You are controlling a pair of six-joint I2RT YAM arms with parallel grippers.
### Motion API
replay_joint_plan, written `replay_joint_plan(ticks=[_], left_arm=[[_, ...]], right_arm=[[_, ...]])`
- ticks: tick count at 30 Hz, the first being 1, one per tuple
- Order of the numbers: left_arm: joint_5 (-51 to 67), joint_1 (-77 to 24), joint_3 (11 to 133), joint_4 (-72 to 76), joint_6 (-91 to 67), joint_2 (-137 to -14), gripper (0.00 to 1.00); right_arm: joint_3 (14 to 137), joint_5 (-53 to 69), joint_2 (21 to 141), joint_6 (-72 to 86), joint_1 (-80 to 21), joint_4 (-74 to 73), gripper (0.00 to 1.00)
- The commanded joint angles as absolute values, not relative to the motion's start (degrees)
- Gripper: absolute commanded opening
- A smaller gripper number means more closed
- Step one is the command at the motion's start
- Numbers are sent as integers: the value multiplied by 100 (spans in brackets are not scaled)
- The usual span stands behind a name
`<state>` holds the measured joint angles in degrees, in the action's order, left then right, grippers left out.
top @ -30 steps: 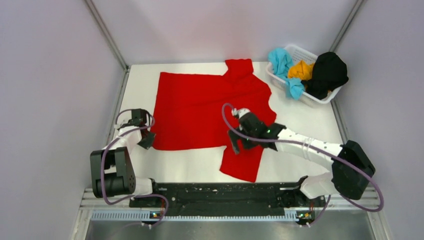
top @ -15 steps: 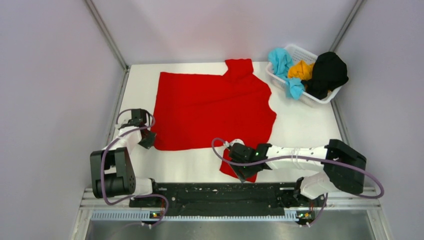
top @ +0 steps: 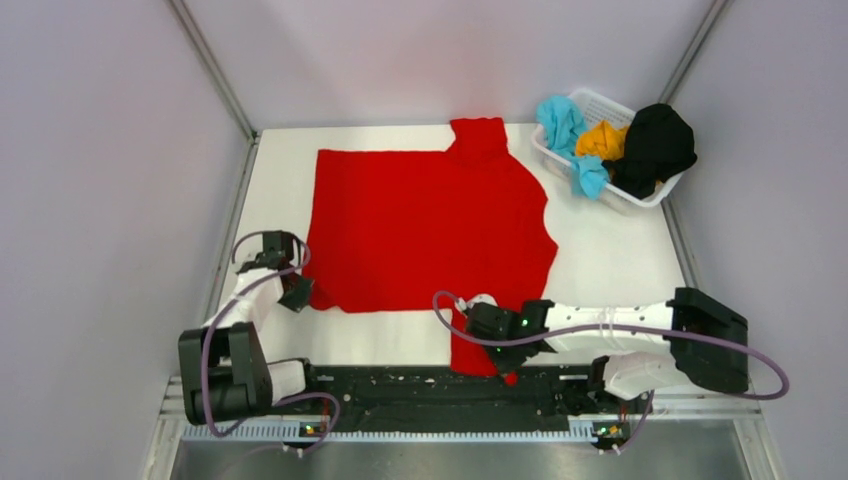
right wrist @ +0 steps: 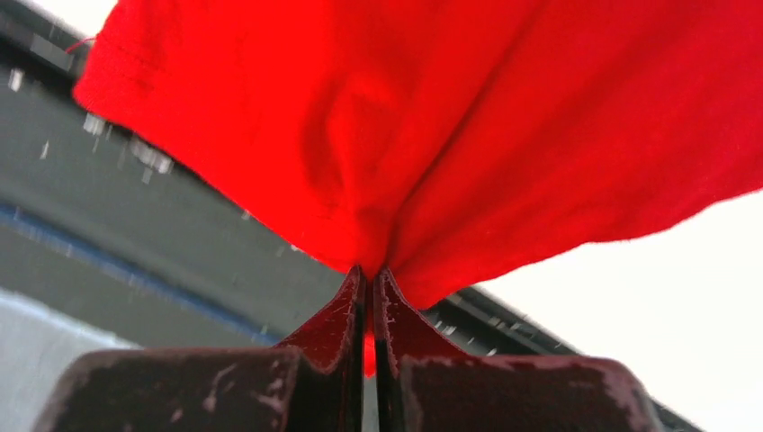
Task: Fold and stack the t-shirts
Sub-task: Grab the side of the flattened tshirt closest away from the robot with both arms, then fold the flattened tshirt in 1/3 of the way
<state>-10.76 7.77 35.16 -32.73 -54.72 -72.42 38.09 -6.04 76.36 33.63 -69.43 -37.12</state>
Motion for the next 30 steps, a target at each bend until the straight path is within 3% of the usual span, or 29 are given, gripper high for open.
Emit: replay_joint_plan(ticks=[1, 8, 12, 23, 30], left_arm=[[-1375, 765, 3230, -4249, -5741, -6535, 0], [-1230, 765, 3206, -4507, -5719, -5957, 0], [-1087, 765, 3542, -4395, -5629, -6084, 0], [-813, 752, 4808, -4245, -5419, -7087, 0], [-843, 756, 5538, -4236, -5414, -7836, 0]], right_arm=[[3666, 520, 7042, 3619, -7243, -4260, 0], [4157, -166, 6996, 3541, -7094, -4579, 0], [4476, -625, 7113, 3278, -6485, -4565, 0], [6048, -2176, 7425, 2420, -4817, -4258, 0], [6685, -2168, 7986, 1972, -4082, -3799, 0]])
